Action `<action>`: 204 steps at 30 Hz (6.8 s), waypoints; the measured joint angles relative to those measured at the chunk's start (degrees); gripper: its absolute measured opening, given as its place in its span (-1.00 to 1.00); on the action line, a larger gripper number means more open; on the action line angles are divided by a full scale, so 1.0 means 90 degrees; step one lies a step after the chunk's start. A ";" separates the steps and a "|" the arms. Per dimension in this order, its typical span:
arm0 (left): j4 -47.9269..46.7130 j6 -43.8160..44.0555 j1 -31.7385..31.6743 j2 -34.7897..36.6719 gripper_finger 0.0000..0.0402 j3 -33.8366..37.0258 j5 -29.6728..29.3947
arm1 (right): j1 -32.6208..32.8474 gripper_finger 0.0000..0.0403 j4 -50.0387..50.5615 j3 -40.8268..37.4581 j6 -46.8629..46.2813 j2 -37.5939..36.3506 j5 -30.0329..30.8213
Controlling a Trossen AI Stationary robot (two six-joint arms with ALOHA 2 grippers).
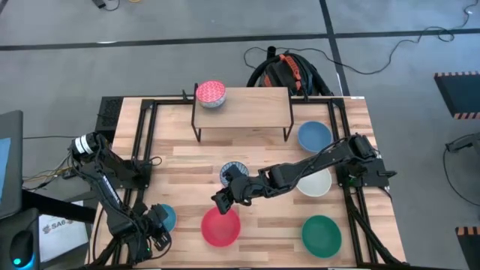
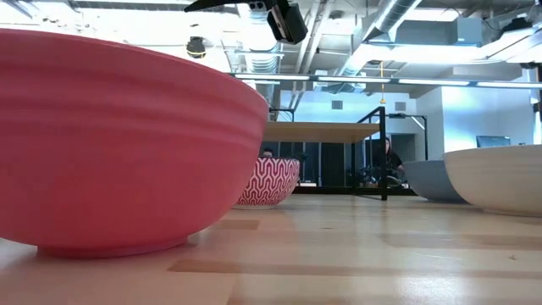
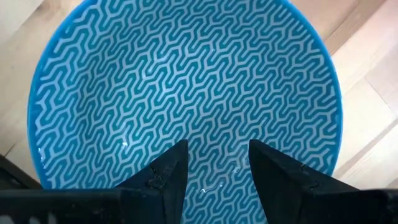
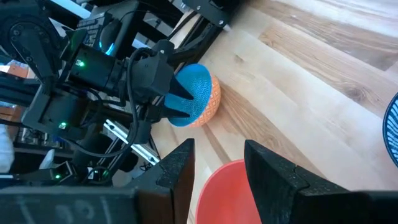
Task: Place and stack bowls onto a shelf
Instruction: Stack the light blue pattern bowl on top of the red pattern bowl on the shelf
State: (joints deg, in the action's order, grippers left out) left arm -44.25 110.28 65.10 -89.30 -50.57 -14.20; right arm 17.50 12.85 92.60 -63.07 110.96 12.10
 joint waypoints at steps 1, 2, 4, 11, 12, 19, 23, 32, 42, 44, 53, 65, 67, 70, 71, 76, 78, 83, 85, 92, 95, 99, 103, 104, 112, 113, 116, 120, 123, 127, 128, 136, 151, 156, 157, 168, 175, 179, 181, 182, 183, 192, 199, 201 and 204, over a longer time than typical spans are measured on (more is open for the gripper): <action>-0.0016 -0.0004 0.0000 0.0000 -0.24 0.0000 0.0000 | 0.0010 -0.18 0.0001 0.0000 0.0000 0.0000 0.0000; -0.0021 -0.0032 0.0000 0.0000 -0.24 0.0000 0.0000 | 0.0016 -0.18 0.0002 0.0000 0.0000 0.0000 0.0000; 0.0038 -0.0173 0.0000 0.0000 -0.24 0.0000 -0.0002 | 0.0043 -0.18 0.0002 0.0000 0.0000 0.0000 0.0002; 0.0080 -0.0072 0.0000 0.0000 -0.24 0.0000 0.0087 | 0.0199 -0.18 0.0009 -0.0002 0.0002 0.0000 0.0180; 0.0042 -0.0048 -0.0009 0.0000 -0.24 0.0000 0.0087 | 0.0220 -0.18 0.0009 -0.0002 0.0002 0.0000 0.0206; -0.0064 -0.0190 -0.0205 0.0000 -0.24 0.0000 -0.0108 | 0.0408 -0.18 0.0098 -0.0002 -0.0118 0.0000 0.0324; -0.0073 -0.0228 -0.0373 0.0000 -0.24 0.0000 -0.0151 | 0.0519 -0.18 0.0345 -0.0002 -0.0203 0.0000 0.0363; -0.0158 -0.0059 -0.0466 0.0000 -0.24 0.0000 -0.0158 | 0.0552 -0.18 0.0575 -0.0010 -0.0396 0.0000 0.0340; -0.0250 -0.0201 -0.0497 0.0002 -0.24 0.0000 -0.0158 | 0.0056 -0.18 0.0624 -0.0009 -0.0284 0.0000 -0.0280; -0.0297 -0.0219 -0.0532 0.0002 -0.24 0.0000 -0.0158 | -0.0008 -0.18 0.0618 -0.0009 -0.0232 0.0000 -0.0354; -0.0804 -0.0403 -0.0630 0.0236 -0.24 0.0000 -0.0122 | -0.0269 -0.18 0.0719 -0.0007 0.0050 0.0000 -0.0667; -0.1143 -0.1325 -0.1452 0.0644 -0.24 0.0000 -0.0285 | -0.0674 -0.18 0.1566 -0.0007 0.0897 -0.0016 -0.1529; -0.1141 -0.1501 -0.1627 0.0702 -0.24 0.0000 -0.0278 | -0.0747 -0.18 0.1601 -0.0007 0.1103 -0.0031 -0.1595; -0.1202 -0.1616 -0.1833 0.0845 -0.24 0.0000 -0.0260 | -0.0894 -0.18 0.1619 -0.0007 0.1501 -0.0036 -0.1987; -0.1260 -0.1608 -0.1894 0.0910 -0.24 0.0000 -0.0267 | -0.0966 -0.18 0.1621 -0.0007 0.1676 -0.0036 -0.2155; -0.1675 -0.1056 -0.2137 0.1416 -0.24 0.0000 -0.0338 | -0.1465 -0.18 0.1619 -0.0004 0.2511 -0.0036 -0.2944; -0.1773 -0.0763 -0.2143 0.1690 -0.24 0.0000 -0.0386 | -0.1633 -0.18 0.1681 0.0048 0.2868 -0.0069 -0.3126; -0.1818 0.0059 -0.1904 0.2072 -0.24 -0.0002 -0.0627 | -0.1742 -0.18 0.1890 0.0089 0.3677 -0.0234 -0.3215; -0.1843 0.0186 -0.1827 0.2024 -0.24 -0.0002 -0.0608 | -0.1701 -0.18 0.2134 0.0063 0.3901 -0.0265 -0.3218; -0.2018 0.0181 -0.1456 0.1862 -0.24 0.0000 -0.0321 | -0.1299 -0.18 0.2166 0.0073 0.3759 -0.0294 -0.3119; -0.2170 0.0100 -0.1294 0.1837 -0.24 0.0048 -0.0285 | -0.1003 -0.18 0.1947 0.0073 0.3276 -0.0294 -0.2780; -0.1781 0.0102 -0.0966 0.1863 -0.24 0.0422 -0.0277 | -0.0619 -0.18 0.1488 0.0073 0.2371 -0.0294 -0.2221; -0.0894 0.0039 -0.0689 0.1865 -0.24 0.0826 -0.0298 | -0.0299 -0.18 0.1167 0.0073 0.1462 -0.0294 -0.1546; -0.0779 0.0025 -0.0639 0.1865 -0.24 0.0881 -0.0306 | -0.0225 -0.18 0.1134 0.0073 0.1260 -0.0294 -0.1391; -0.1437 0.0060 -0.0545 0.1877 -0.24 0.0969 -0.0361 | 0.0309 -0.18 0.1162 0.0073 0.0126 -0.0292 -0.0306; -0.1491 0.0017 -0.0559 0.1900 -0.24 0.0969 -0.0341 | 0.0376 -0.18 0.1161 0.0073 0.0032 -0.0291 -0.0107; -0.1517 -0.0323 -0.0651 0.2024 -0.24 0.0969 -0.0285 | 0.0526 -0.18 0.1160 0.0073 -0.0171 -0.0291 0.0320; -0.1905 -0.0759 -0.0784 0.2132 -0.24 0.0969 -0.0255 | 0.0547 -0.18 0.1160 0.0073 -0.0226 -0.0289 0.0361; -0.2382 -0.0927 -0.0945 0.2132 -0.24 0.0969 -0.0231 | 0.0457 -0.18 0.1159 0.0073 -0.0223 -0.0287 0.0362; -0.2110 -0.1461 -0.1201 0.2138 -0.24 0.1046 -0.0310 | 0.0356 -0.18 0.1114 0.0073 -0.0180 -0.0279 0.0374; -0.1934 -0.1628 -0.1255 0.2140 -0.24 0.1116 -0.0298 | 0.0354 -0.18 0.1107 0.0073 -0.0180 -0.0279 0.0374; -0.1547 -0.2035 -0.1421 0.2135 -0.24 0.1467 0.0169 | 0.0428 -0.18 0.0929 0.0073 -0.0204 -0.0279 0.0660; -0.1670 -0.3304 -0.1750 0.2132 -0.39 0.1477 0.0216 | 0.0713 -0.18 0.0514 0.0073 -0.0163 -0.0279 0.1525; -0.1338 -0.3838 -0.2108 0.2132 -0.69 0.1477 0.0209 | 0.0928 -0.18 0.0537 0.0073 -0.0278 -0.0279 0.1688; -0.1301 -0.3926 -0.2168 0.2134 -0.76 0.1477 0.0219 | 0.0962 -0.18 0.0541 0.0073 -0.0288 -0.0279 0.1688; -0.1446 -0.3858 -0.2770 0.2130 -0.99 0.0968 -0.0134 | 0.0456 -0.18 0.0603 0.0073 0.0115 -0.0279 0.0850; -0.2836 -0.3399 -0.3015 0.2132 -1.00 -0.0251 -0.0962 | -0.0285 -0.17 0.0353 0.0073 0.1692 -0.0279 0.0091; -0.3039 -0.3268 -0.3196 0.2132 -1.00 -0.0900 -0.1574 | -0.0615 -0.09 0.0278 0.0073 0.2825 -0.0279 -0.0199; -0.3143 -0.3167 -0.3290 0.2132 -1.00 -0.1199 -0.1852 | -0.0727 -0.01 0.0257 0.0070 0.3236 -0.0279 -0.0204; -0.3233 -0.3112 -0.3317 0.2132 -1.00 -0.1318 -0.1991 | -0.0775 0.04 0.0205 0.0071 0.3400 -0.0279 -0.0211; -0.3342 -0.3048 -0.3344 0.2132 -1.00 -0.1425 -0.2173 | -0.0812 0.09 0.0115 0.0070 0.3539 -0.0279 -0.0216; -0.3914 -0.2746 -0.3270 0.2132 -1.00 -0.1751 -0.2882 | -0.0950 0.31 0.0174 0.0831 0.4017 -0.0323 -0.0168; -0.4339 -0.2763 -0.3090 0.2160 -1.00 -0.1751 -0.2912 | -0.0844 0.31 0.0281 0.1098 0.3552 -0.0321 0.0015; -0.4323 -0.2984 -0.3119 0.2188 -1.00 -0.1751 -0.2974 | -0.0769 0.31 0.0478 0.1097 0.3417 -0.0321 0.0227; -0.4151 -0.3319 -0.3286 0.2174 -1.00 -0.1751 -0.3007 | -0.0704 0.31 0.0701 0.1095 0.3297 -0.0321 0.0610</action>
State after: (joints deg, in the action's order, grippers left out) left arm -81.61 80.41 35.53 -69.73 -66.32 -41.25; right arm 11.17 19.16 102.45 -33.40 108.07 17.58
